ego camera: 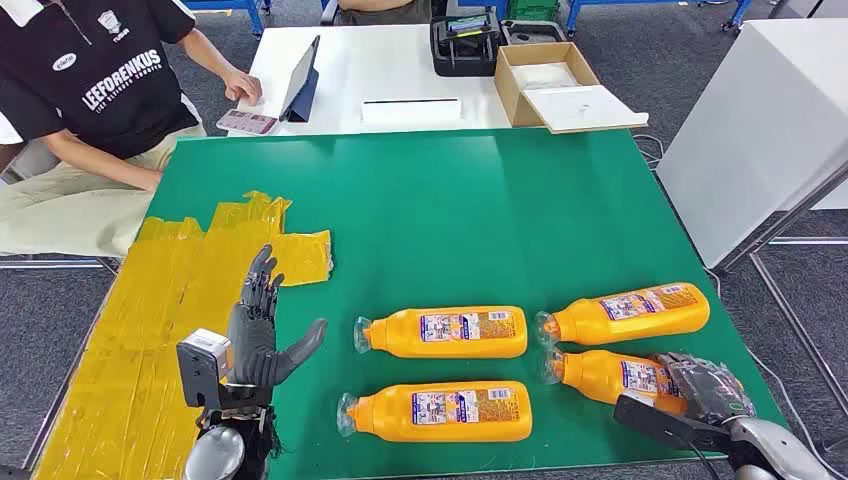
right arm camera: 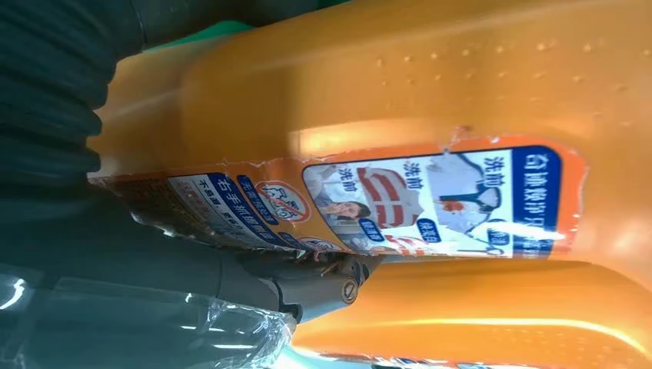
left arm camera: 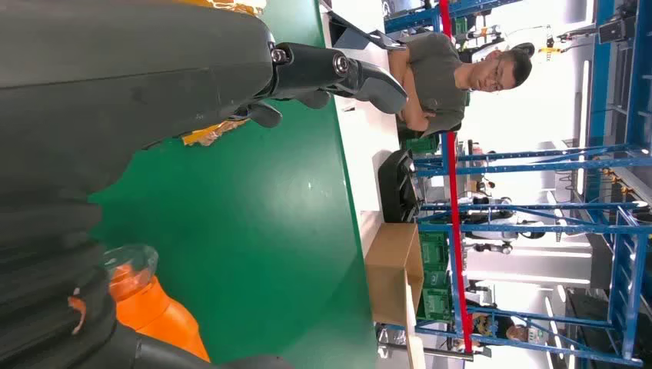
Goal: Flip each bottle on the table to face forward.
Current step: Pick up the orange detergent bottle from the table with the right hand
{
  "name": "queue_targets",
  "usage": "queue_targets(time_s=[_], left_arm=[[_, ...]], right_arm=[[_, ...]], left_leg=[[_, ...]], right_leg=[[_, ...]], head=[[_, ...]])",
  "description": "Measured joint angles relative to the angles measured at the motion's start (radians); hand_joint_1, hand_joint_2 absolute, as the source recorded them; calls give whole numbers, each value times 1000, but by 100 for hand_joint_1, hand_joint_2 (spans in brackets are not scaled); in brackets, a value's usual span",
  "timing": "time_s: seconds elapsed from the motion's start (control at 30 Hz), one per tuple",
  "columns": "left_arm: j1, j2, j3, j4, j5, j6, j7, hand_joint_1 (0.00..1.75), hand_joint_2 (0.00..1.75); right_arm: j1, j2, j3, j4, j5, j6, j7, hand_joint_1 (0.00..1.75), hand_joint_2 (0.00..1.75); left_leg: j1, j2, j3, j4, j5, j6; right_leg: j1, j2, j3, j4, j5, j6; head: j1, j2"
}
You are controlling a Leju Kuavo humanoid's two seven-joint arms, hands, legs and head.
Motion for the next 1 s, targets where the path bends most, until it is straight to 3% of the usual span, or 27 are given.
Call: queue_targets(time_s=[0.47,0.7,1.0], left_arm=[[-29,-6,0,31,10,-2,0,0,175],[-23,-6,6,25,18,10,1,0,175],[-9,-6,15,16,18,8,0,0,175]], right_arm=[[-4,-8,2,-4,-17,26,10,175,175],[-41,47,1,8,22,-105,-132,175,175],[-36,155,-62,-93,-102,-226,-317,175,175]], left_leg=[[0,0,0,0,-2,2],[0,5,-2,0,-4,1],[1,-1,-6,0,2,-1]], right_leg=[[0,-1,1,0,-2,2],[-1,2,0,0,-1,0],[0,-1,-5,1,-1,0]], head=[[0,0],[0,0],[0,0]])
